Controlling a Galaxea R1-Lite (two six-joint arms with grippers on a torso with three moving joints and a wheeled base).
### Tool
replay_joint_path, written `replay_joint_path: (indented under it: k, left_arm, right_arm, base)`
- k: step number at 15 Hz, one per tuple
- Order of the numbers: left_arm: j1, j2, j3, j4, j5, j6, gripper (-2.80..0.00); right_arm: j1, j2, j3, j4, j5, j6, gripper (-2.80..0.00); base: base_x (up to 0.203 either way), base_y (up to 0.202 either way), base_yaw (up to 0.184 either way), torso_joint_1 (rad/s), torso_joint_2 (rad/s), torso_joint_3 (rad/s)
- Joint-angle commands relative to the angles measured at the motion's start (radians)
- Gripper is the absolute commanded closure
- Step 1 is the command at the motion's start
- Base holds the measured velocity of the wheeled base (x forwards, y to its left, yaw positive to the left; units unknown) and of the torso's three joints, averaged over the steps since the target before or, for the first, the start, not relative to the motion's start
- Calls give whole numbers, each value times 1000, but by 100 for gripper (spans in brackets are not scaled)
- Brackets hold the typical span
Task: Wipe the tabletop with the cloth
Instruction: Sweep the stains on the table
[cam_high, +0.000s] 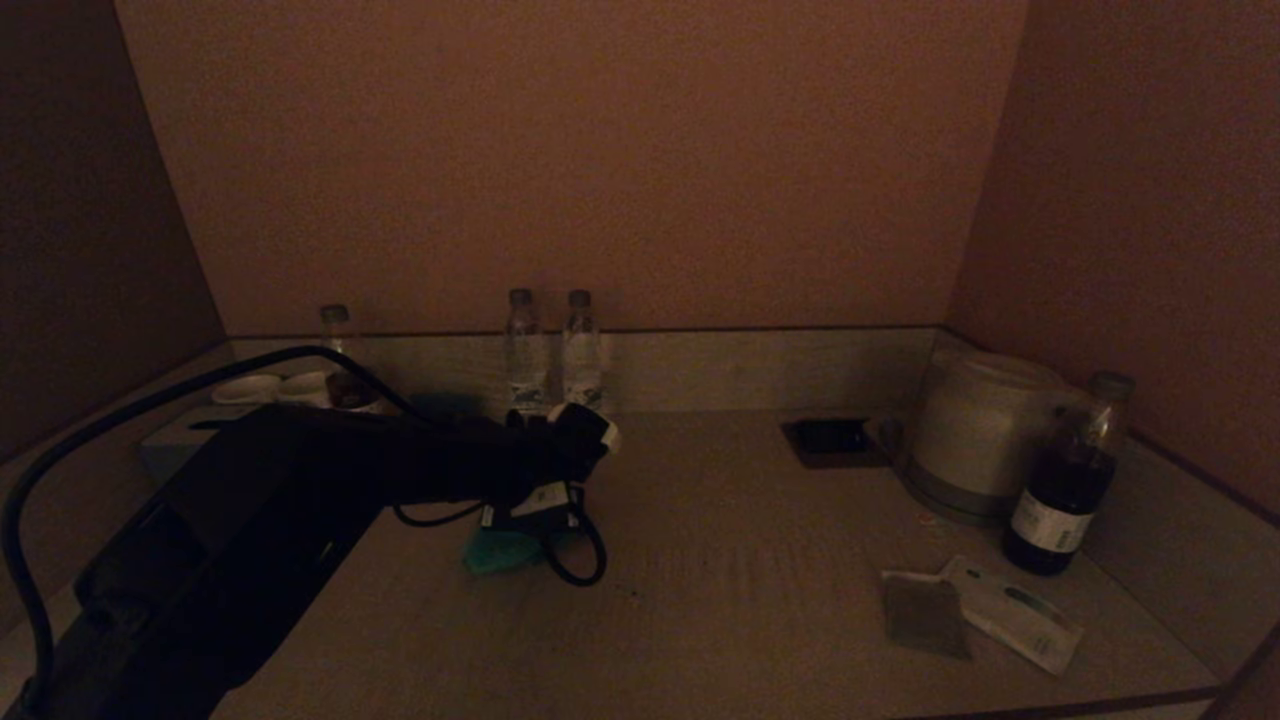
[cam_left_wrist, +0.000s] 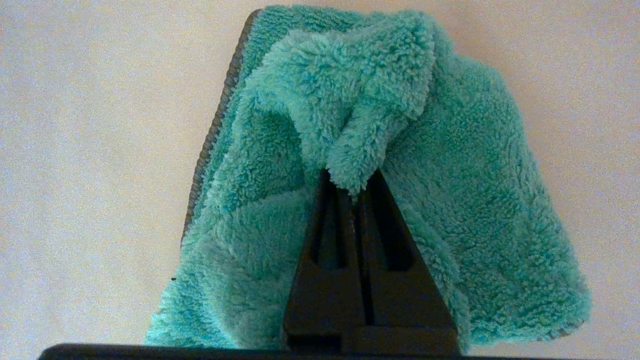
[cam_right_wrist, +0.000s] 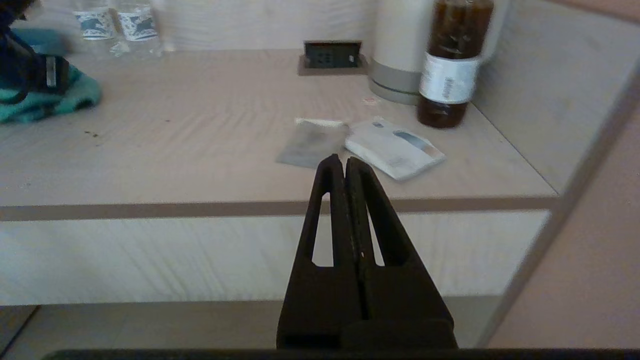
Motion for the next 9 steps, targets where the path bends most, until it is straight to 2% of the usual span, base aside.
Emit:
replay_joint_path:
  k: [1,2,5,8,9]
  left_arm:
    - [36,24,-9,-57,5,25,0]
    - [41,25,-8,-66,5,31,0]
    - [72,38,-8,-247,-7,93,0]
    - [68,52,-8,-324,-21,135,0]
    - [52,57,-7,-382,-34,155,0]
  right_arm:
    - [0,0,0,0,0,0,0]
    - [0,0,0,0,0,0,0]
    - [0,0,0,0,0,0,0]
    - [0,0,0,0,0,0,0]
    - [0,0,0,0,0,0,0]
  base:
    - [0,0,0,0,0,0]
    - [0,0,0,0,0,0]
    - [0,0,0,0,0,0]
    - [0,0,0,0,0,0]
    - [0,0,0,0,0,0]
